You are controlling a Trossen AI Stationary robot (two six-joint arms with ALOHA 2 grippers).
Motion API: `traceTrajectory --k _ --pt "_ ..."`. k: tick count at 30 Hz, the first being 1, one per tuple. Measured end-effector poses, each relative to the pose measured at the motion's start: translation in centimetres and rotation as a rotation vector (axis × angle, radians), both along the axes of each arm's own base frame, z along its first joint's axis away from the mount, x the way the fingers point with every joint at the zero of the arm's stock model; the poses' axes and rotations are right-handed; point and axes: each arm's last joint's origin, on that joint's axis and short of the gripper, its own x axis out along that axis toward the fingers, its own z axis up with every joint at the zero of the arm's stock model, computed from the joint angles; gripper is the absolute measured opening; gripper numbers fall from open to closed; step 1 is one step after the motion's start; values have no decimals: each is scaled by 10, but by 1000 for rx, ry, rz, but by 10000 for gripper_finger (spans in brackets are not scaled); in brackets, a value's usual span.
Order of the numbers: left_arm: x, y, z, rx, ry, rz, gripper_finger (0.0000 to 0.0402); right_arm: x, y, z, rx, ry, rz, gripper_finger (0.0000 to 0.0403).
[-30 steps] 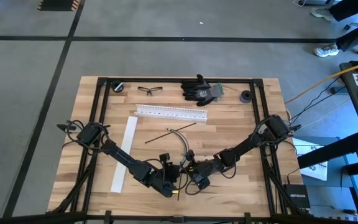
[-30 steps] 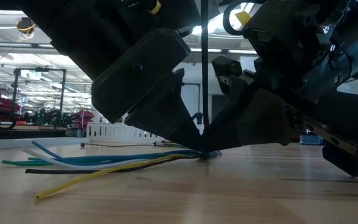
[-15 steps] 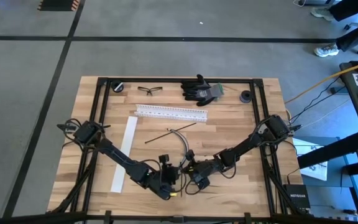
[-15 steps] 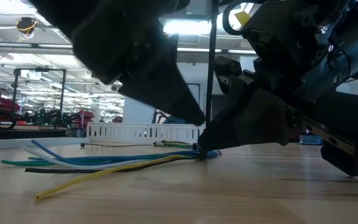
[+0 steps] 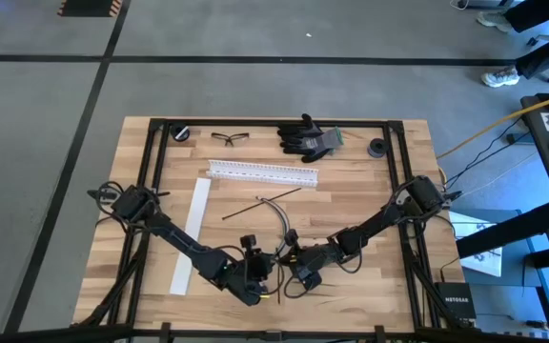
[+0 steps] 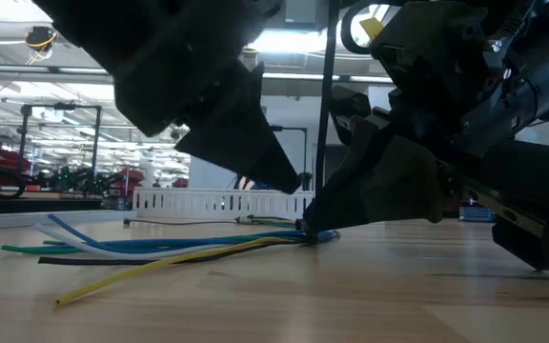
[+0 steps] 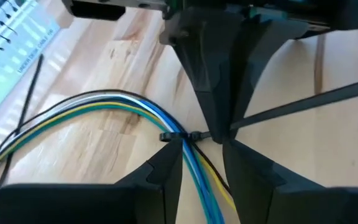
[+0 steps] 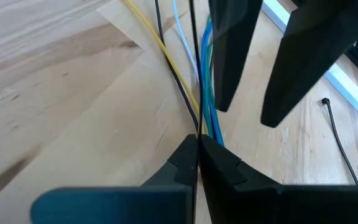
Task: Ziptie cables
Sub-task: Wrap the black zip tie on the cable
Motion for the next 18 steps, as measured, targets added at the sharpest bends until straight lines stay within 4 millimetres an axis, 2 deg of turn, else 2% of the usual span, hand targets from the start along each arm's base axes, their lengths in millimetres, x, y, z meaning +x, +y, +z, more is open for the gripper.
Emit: traceTrajectory --k 4,8,18 --pt "-4 2 5 -16 23 0 100 0 0 0 13 4 -10 0" --pt "-4 3 9 -125 50 -14 100 0 0 0 14 4 -11 0" --pt "-8 -17 11 -266 -16 -37 100 0 0 0 15 4 -12 0"
